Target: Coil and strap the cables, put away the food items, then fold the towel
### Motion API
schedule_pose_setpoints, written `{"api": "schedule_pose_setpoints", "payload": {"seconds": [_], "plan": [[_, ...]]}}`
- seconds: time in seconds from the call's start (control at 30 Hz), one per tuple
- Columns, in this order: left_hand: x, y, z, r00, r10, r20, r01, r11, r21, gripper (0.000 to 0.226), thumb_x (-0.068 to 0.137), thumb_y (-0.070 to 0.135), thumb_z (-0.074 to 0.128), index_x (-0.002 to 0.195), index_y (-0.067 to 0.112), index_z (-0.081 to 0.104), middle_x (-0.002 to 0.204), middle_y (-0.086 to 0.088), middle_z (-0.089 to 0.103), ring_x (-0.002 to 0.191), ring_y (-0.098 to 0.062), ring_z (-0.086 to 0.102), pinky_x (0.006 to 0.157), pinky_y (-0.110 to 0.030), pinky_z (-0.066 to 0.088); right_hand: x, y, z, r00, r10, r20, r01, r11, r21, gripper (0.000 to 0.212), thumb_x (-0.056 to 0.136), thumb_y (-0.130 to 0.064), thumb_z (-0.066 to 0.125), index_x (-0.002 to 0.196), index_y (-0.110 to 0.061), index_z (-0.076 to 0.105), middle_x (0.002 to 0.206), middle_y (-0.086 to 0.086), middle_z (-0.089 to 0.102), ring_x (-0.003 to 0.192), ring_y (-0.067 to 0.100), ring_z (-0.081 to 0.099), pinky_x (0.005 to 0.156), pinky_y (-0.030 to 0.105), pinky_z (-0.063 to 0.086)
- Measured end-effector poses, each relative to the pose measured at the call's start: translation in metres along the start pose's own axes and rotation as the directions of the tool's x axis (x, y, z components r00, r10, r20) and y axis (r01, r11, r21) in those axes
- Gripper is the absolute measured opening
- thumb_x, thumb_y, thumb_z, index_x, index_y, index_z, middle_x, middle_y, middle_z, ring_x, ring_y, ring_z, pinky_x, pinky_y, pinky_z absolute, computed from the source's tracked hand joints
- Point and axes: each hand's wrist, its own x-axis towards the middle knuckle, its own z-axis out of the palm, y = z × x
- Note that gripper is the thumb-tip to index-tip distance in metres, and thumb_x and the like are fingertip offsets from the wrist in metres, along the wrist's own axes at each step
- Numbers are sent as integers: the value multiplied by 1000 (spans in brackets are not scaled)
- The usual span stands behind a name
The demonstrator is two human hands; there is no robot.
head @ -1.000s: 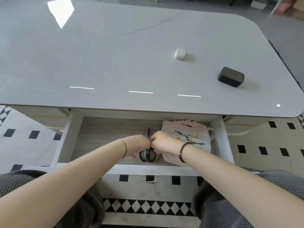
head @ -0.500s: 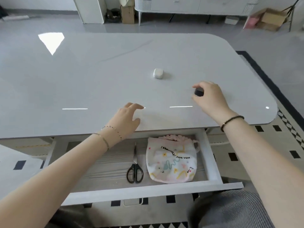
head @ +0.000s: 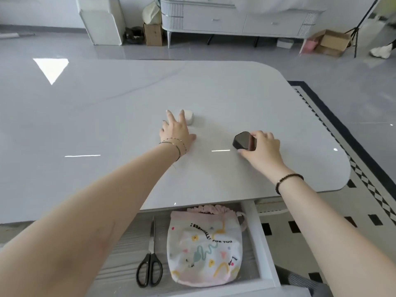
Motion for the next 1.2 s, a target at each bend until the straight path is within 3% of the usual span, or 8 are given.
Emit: {"api": "schedule_pose_setpoints", "payload": {"seconds": [0.23, 0.4, 0.53, 0.63, 0.83, 0.93, 1.13, 1.2], "plan": [[43, 14, 3, 999, 52, -8, -53, 997, -52, 59, 96, 33, 62, 150, 27, 39, 146, -11, 38, 130, -36, 40, 103, -42, 37, -6, -2, 7, 987, -82, 135, 69, 993, 97, 65, 86, -24, 74, 143, -19, 44, 135, 5, 49, 129, 29, 39, 93, 25, 30], [40, 17, 1, 996, 84, -10, -84, 996, -28, 37, 98, 21, 54, 135, 19, 51, 133, -14, 41, 121, -37, 40, 76, -38, 38, -7, -13, 12, 979, -111, 169, 96, 991, 94, 65, 83, -25, 77, 140, -16, 47, 133, 6, 51, 127, 28, 40, 91, 26, 32], [9, -1, -17, 982, 173, 81, -163, 979, -126, 36, 92, 24, 62, 127, 19, 55, 125, -10, 46, 113, -34, 49, 76, -39, 50, -13, -22, 18, 982, -111, 150, 105, 993, 47, 46, 78, -26, 77, 116, -9, 58, 113, 6, 54, 115, 28, 47, 81, 28, 35], [-37, -32, -47, 974, 219, 65, -193, 942, -275, 40, 85, 20, 70, 123, 19, 59, 119, -2, 52, 94, -24, 56, 61, -25, 46, -34, -42, 19, 964, -200, 173, 191, 979, 71, 44, 76, -26, 78, 114, -13, 60, 106, 0, 51, 109, 23, 48, 78, 26, 33], [-167, -123, -99, 975, 196, 105, -153, 932, -328, 25, 79, 27, 77, 101, 30, 64, 107, 14, 61, 94, -2, 60, 67, -14, 48, -113, -101, 28, 805, -524, 277, 499, 851, 160, 50, 74, -22, 79, 120, -18, 62, 108, -4, 57, 106, 16, 51, 81, 16, 34], [-233, -165, -109, 985, 105, 134, -72, 970, -233, 15, 82, 30, 70, 95, 33, 63, 100, 16, 61, 92, -4, 61, 75, -19, 50, -164, -126, 38, 703, -608, 368, 576, 791, 207, 53, 72, -24, 79, 121, -23, 61, 105, -11, 55, 101, 8, 47, 82, 9, 36], [-271, -230, -86, 972, -87, 219, 108, 991, -84, 21, 83, 24, 63, 100, 20, 52, 99, 4, 60, 85, -14, 57, 65, -23, 44, -230, -151, 104, 681, -421, 599, 435, 891, 132, 50, 71, -29, 78, 118, -20, 62, 110, -5, 59, 100, 14, 55, 86, 31, 51], [-271, -249, -66, 948, -188, 258, 227, 965, -131, 26, 82, 21, 63, 105, 17, 53, 104, -1, 61, 90, -18, 60, 74, -31, 53, -236, -154, 129, 691, -306, 655, 351, 934, 66, 49, 73, -27, 79, 116, -16, 59, 109, -2, 61, 97, 17, 59, 82, 34, 54]]}}
